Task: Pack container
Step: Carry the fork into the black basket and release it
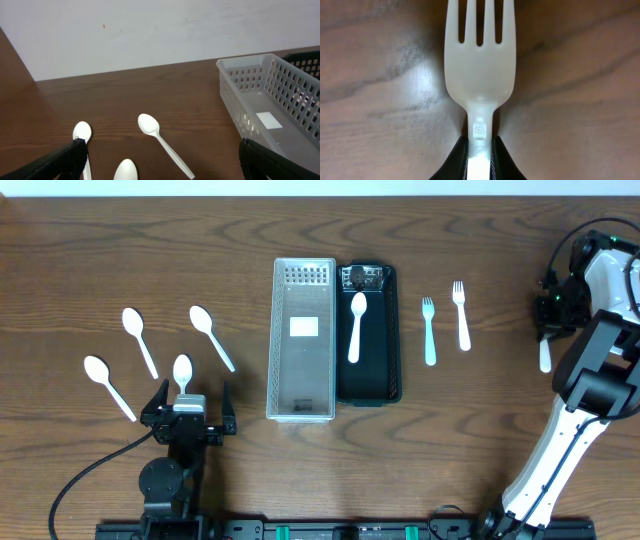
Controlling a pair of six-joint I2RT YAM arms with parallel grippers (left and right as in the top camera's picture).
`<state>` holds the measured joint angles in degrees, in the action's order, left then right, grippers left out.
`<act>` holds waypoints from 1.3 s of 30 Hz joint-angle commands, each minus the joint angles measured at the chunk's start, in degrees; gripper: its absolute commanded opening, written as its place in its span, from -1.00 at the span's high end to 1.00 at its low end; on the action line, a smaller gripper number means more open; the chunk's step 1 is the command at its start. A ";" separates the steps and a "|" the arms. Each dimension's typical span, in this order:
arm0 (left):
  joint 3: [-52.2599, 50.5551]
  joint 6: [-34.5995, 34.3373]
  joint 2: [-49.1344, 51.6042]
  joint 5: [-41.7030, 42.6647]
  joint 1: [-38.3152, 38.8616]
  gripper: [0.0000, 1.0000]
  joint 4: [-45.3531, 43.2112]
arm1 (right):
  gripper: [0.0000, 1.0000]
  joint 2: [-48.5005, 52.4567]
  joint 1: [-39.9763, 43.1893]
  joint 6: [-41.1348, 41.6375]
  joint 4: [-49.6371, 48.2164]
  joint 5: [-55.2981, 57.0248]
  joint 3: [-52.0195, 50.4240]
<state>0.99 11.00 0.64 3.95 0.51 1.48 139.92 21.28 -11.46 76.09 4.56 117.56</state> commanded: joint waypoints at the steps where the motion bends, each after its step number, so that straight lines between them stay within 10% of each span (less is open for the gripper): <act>1: -0.76 0.76 0.02 1.20 0.17 -0.96 2.19 | 0.97 -0.11 -1.60 3.82 2.51 0.24 5.79; 16: -0.76 0.76 0.02 1.20 0.17 -0.96 2.19 | 0.98 -5.16 -17.59 16.26 17.75 -16.20 33.03; 39: -0.76 0.76 0.02 1.20 0.17 -0.96 2.16 | 0.97 -7.37 -44.87 33.20 12.96 -11.06 30.86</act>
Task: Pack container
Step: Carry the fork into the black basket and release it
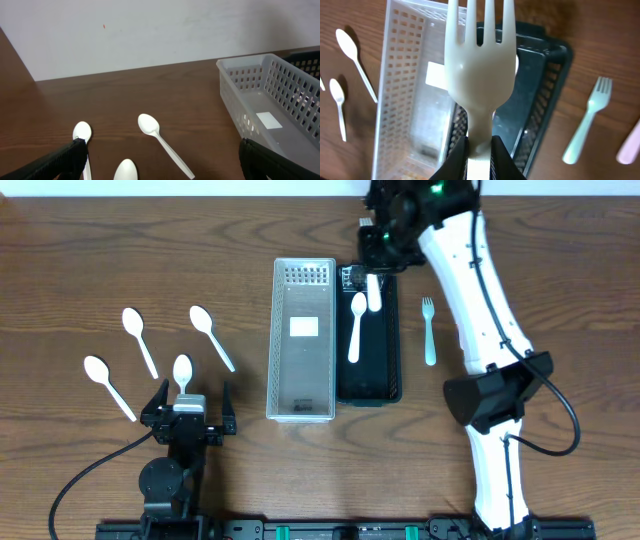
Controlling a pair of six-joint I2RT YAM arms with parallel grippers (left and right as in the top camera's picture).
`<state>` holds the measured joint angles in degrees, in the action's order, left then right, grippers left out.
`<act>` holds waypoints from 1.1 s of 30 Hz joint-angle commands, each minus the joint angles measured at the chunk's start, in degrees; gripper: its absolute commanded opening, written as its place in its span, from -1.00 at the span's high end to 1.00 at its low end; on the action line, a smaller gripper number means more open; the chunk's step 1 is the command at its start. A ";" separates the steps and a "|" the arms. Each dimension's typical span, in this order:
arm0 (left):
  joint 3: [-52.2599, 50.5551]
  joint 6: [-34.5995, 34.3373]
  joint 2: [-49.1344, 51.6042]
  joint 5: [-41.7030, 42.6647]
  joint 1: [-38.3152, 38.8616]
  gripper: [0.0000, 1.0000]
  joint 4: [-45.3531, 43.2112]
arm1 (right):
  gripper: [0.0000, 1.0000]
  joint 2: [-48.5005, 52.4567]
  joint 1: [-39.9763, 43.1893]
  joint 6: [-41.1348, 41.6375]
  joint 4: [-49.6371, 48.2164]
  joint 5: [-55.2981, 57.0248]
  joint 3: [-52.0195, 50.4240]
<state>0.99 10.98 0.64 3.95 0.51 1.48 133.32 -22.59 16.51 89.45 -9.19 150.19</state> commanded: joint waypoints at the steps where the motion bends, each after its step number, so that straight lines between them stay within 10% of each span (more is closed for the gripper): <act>1: -0.76 0.79 0.02 1.20 0.17 -0.96 2.19 | 0.97 -0.76 -1.46 6.73 -0.76 4.24 -2.84; 24: -0.76 0.79 0.02 1.20 0.17 -0.96 2.19 | 0.74 -0.76 -2.73 18.12 -9.07 10.23 -20.59; 33: -0.76 0.79 0.02 1.20 0.17 -0.96 2.16 | 0.07 -0.76 -4.66 16.13 -9.38 10.73 -20.63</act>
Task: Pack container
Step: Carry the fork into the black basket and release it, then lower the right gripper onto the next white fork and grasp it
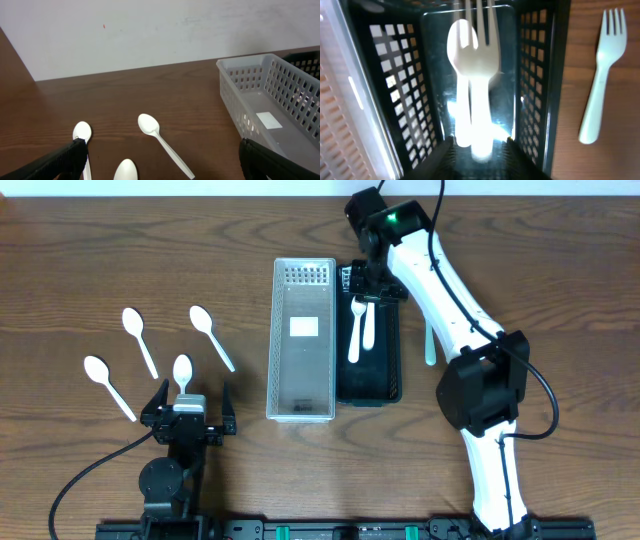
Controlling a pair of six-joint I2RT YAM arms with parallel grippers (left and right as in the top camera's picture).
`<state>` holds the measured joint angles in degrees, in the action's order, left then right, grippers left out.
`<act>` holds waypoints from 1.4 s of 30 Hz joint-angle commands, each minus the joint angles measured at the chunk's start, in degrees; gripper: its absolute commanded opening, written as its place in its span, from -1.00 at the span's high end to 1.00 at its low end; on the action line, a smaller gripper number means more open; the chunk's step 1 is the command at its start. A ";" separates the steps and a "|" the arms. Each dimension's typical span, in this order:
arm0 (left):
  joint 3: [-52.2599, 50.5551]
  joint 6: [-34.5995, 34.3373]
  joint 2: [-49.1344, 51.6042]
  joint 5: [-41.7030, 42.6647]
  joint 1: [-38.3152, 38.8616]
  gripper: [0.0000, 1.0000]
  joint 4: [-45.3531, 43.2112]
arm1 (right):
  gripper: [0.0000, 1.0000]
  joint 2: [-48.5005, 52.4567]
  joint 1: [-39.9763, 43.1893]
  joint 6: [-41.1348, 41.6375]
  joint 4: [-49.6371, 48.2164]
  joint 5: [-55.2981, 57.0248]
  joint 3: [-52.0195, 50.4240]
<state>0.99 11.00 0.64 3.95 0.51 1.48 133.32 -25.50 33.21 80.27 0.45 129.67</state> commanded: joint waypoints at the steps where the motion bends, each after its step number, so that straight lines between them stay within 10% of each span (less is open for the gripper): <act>1: -0.76 0.76 0.02 1.20 0.17 -0.96 2.16 | -0.03 -0.76 -1.88 -0.70 -0.33 1.07 -0.11; 13: -0.76 0.76 0.02 1.20 0.17 -0.96 2.16 | -0.98 -2.43 4.26 -4.83 0.04 0.94 8.52; 23: -0.76 0.76 0.02 1.20 0.17 -0.96 2.16 | -0.99 -6.69 14.67 -40.26 4.42 -2.80 11.91; 42: -0.76 0.76 0.02 1.20 0.17 -0.96 2.19 | -0.99 -6.64 21.94 -46.58 3.06 -0.63 -6.36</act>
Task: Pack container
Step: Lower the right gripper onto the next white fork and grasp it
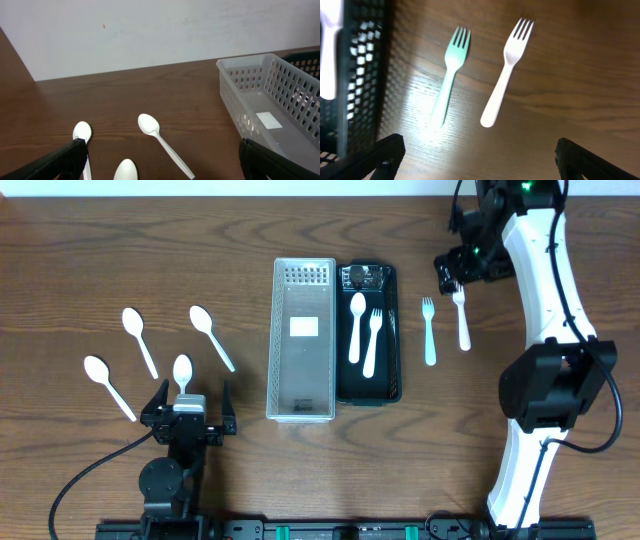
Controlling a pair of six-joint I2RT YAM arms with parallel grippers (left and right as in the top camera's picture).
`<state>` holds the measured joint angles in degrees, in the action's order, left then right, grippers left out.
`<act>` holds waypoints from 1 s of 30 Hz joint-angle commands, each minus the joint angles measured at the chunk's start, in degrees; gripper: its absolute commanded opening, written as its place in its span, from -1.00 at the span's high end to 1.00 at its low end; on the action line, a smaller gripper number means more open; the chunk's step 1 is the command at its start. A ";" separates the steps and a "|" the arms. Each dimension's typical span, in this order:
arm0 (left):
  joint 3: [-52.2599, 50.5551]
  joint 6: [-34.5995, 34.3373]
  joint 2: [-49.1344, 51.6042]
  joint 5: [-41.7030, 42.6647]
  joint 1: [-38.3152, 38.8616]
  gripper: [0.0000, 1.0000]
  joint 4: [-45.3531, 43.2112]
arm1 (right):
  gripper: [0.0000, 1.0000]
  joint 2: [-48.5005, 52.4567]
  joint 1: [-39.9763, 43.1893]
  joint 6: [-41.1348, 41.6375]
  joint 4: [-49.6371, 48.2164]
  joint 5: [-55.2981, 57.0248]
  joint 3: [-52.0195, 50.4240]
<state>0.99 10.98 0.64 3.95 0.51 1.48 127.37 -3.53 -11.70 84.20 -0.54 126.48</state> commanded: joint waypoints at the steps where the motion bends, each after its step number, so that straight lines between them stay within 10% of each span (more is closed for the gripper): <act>1: -0.76 0.79 0.02 1.20 0.17 -0.96 2.19 | -0.99 -0.70 0.00 -1.66 -1.70 0.33 -4.81; 30: -0.76 0.79 0.02 1.20 0.17 -0.97 2.19 | -0.98 -0.61 5.05 2.82 -16.11 5.05 -20.70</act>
<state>0.99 11.00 0.64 3.95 0.51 1.48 127.37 1.32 -10.04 68.51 3.95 106.26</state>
